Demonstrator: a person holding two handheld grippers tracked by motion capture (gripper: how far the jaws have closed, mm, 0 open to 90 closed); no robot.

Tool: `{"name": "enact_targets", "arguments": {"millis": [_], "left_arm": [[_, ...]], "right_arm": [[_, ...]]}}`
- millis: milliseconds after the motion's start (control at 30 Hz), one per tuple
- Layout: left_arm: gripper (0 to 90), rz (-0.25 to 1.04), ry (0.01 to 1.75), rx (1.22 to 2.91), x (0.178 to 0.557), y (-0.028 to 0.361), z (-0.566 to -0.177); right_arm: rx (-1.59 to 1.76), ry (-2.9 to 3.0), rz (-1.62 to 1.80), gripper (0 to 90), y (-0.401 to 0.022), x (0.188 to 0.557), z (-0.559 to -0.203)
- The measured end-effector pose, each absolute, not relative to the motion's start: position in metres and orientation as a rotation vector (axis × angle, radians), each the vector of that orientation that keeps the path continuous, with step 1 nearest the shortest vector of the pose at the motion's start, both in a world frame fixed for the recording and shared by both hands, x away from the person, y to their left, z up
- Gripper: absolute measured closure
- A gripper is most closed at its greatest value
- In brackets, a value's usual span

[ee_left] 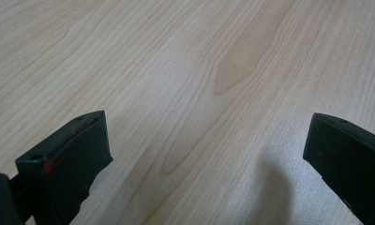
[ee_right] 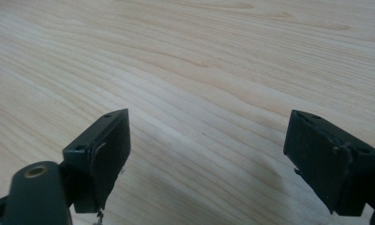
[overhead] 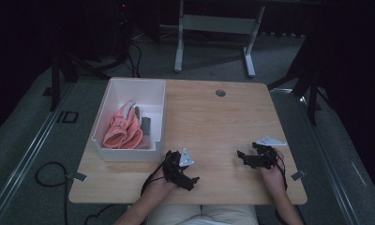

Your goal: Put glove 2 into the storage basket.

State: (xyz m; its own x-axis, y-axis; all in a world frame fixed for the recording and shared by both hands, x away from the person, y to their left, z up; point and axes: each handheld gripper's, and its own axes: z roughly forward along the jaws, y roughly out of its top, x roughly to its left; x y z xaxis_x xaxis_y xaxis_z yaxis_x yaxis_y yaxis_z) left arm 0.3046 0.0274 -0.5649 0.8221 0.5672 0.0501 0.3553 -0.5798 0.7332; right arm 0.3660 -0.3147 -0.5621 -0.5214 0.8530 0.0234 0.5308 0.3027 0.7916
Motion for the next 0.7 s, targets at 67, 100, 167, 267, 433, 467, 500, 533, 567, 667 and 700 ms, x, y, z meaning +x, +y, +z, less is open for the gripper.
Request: {"name": "enact_targets", "arguments": {"millis": [67, 100, 167, 267, 433, 467, 500, 533, 567, 667, 700], "left_arm": [[0.5, 0.363, 0.671, 2.237, 0.305, 0.029, -0.565], [0.5, 0.362, 0.674, 2.232, 0.305, 0.029, -0.565], [0.5, 0.363, 0.675, 2.223, 0.305, 0.030, -0.565], [0.5, 0.363, 0.675, 2.216, 0.305, 0.031, -0.565], [0.5, 0.362, 0.678, 2.212, 0.305, 0.031, -0.566], [0.5, 0.363, 0.677, 2.215, 0.305, 0.031, -0.566], [0.5, 0.365, 0.676, 2.217, 0.305, 0.031, -0.566], [0.5, 0.366, 0.676, 2.217, 0.305, 0.031, -0.566], [0.5, 0.366, 0.677, 2.218, 0.305, 0.031, -0.567], [0.5, 0.362, 0.678, 2.216, 0.305, 0.031, -0.567], [0.5, 0.362, 0.679, 2.218, 0.306, 0.031, -0.567]], "right_arm": [[1.241, 2.163, 1.083, 14.8, -0.316, 0.366, -0.563], [1.243, 2.158, 1.079, 14.8, -0.317, 0.367, -0.563], [1.246, 2.153, 1.077, 14.8, -0.317, 0.367, -0.563], [1.247, 2.142, 1.071, 14.8, -0.320, 0.368, -0.563], [1.268, 2.117, 1.081, 14.8, -0.325, 0.369, -0.563], [1.271, 2.111, 1.085, 14.9, -0.325, 0.369, -0.563], [1.277, 2.109, 1.089, 14.9, -0.326, 0.369, -0.563], [1.276, 2.107, 1.091, 14.8, -0.326, 0.369, -0.563], [1.277, 2.104, 1.094, 14.9, -0.326, 0.369, -0.563], [1.281, 2.103, 1.096, 14.9, -0.327, 0.368, -0.562], [1.281, 2.102, 1.095, 14.8, -0.326, 0.368, -0.562]]}}
